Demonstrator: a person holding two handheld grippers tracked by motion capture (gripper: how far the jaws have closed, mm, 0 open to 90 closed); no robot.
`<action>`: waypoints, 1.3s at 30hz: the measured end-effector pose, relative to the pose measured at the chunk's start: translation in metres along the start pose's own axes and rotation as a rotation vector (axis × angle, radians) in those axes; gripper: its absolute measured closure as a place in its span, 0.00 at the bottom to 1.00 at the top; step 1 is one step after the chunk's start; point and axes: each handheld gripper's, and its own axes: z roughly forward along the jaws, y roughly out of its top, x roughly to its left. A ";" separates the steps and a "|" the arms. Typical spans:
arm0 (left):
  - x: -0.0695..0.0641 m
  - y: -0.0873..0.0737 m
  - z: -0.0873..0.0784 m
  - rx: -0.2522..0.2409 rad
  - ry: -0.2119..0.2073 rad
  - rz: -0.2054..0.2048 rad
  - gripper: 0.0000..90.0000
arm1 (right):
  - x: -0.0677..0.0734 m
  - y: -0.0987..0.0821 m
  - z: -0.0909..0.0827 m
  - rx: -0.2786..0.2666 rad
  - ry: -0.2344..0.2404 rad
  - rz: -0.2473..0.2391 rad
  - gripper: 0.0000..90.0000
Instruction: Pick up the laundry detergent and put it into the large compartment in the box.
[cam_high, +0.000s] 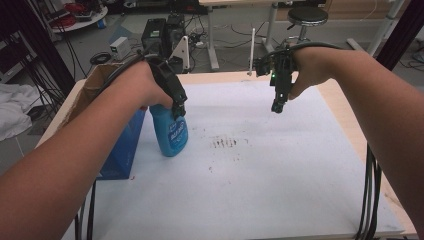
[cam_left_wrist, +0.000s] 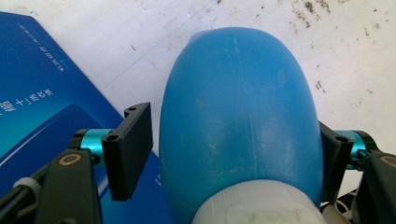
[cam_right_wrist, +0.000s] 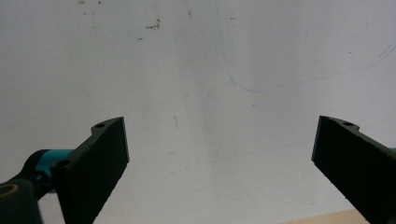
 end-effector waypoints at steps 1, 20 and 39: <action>0.000 0.000 0.000 0.001 -0.001 -0.001 0.31 | 0.000 0.000 0.000 0.000 0.000 -0.001 0.03; -0.008 0.001 -0.001 0.050 0.020 0.010 0.42 | 0.001 0.000 0.001 -0.003 -0.005 0.000 0.03; -0.005 -0.020 -0.057 0.021 0.002 0.031 0.42 | 0.006 -0.001 -0.005 -0.009 -0.014 0.002 0.03</action>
